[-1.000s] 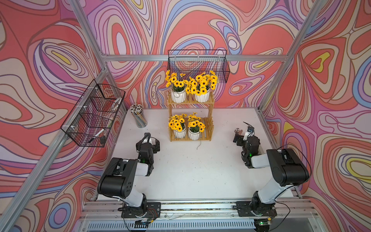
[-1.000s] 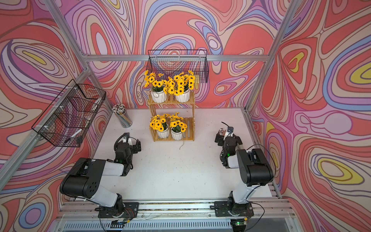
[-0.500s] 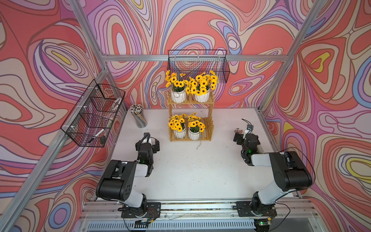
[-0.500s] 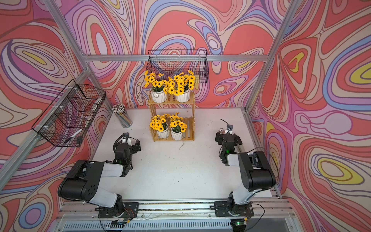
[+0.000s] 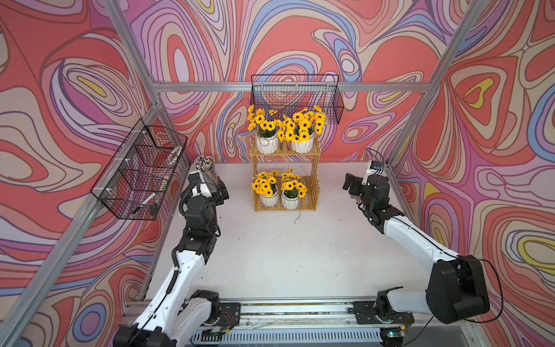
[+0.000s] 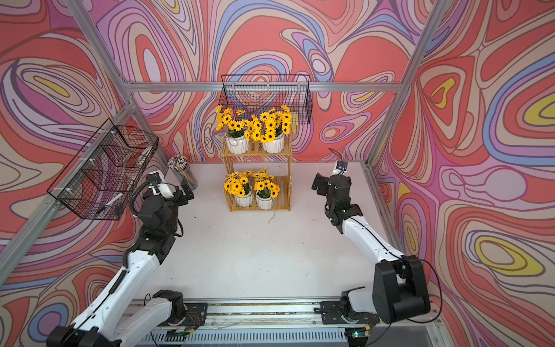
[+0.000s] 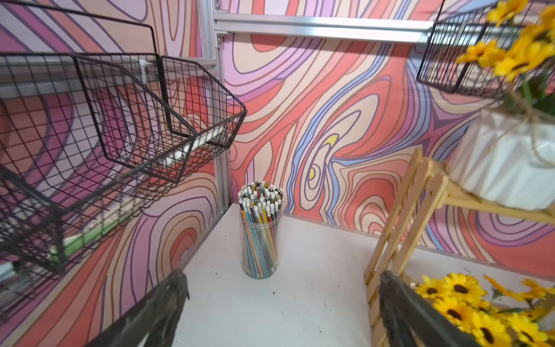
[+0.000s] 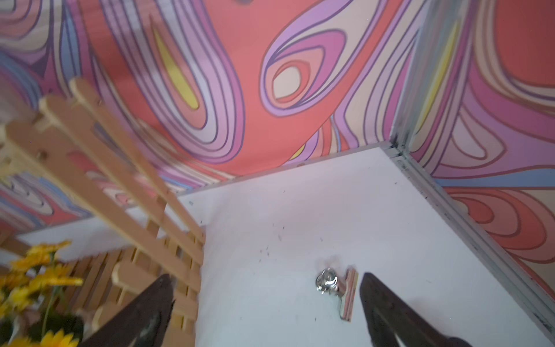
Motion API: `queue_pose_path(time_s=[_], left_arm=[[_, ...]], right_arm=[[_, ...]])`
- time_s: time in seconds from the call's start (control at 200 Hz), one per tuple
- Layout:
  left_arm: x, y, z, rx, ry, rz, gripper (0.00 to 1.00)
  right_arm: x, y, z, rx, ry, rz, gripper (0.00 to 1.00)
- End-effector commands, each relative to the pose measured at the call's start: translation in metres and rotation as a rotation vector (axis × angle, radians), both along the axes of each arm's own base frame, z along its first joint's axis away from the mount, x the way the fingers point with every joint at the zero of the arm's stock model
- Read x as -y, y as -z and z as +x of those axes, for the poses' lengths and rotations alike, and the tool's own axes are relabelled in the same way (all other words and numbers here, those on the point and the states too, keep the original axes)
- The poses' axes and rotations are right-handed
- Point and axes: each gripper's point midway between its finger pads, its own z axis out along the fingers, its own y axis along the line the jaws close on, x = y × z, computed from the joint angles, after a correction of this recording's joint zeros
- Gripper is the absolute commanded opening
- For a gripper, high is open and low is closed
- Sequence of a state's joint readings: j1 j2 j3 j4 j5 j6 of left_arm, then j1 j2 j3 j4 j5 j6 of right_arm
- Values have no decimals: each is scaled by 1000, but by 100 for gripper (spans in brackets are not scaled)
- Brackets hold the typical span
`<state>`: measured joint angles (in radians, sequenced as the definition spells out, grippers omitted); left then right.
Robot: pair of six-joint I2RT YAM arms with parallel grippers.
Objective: Take the sunflower pots off the shelves
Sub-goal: Move the shelf to the center of the board.
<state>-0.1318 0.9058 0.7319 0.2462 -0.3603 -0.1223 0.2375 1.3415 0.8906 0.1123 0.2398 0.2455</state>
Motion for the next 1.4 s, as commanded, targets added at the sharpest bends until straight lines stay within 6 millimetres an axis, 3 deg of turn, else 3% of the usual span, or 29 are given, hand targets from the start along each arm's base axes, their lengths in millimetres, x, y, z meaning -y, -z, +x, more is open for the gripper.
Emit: queue_pose_path(time_s=[0.0,0.215,0.501,0.967,1.392], left_arm=[[4,38,-11,-195,26,-49,100],[11,43,-10,-260,61,-78,100],[26,42,1,-291,135,-111,100],[34,38,0,-286,183,-123,100],[33,37,-7,-276,179,-125,100]], right_arm=[[-28,9,-18,-103,-95,-43,96],[-76,25,-32,-247,-210,-71,92],[-98,27,-25,-290,-243,-27,83],[-114,40,16,-343,-210,-24,72],[-116,64,37,-384,-152,-39,62]])
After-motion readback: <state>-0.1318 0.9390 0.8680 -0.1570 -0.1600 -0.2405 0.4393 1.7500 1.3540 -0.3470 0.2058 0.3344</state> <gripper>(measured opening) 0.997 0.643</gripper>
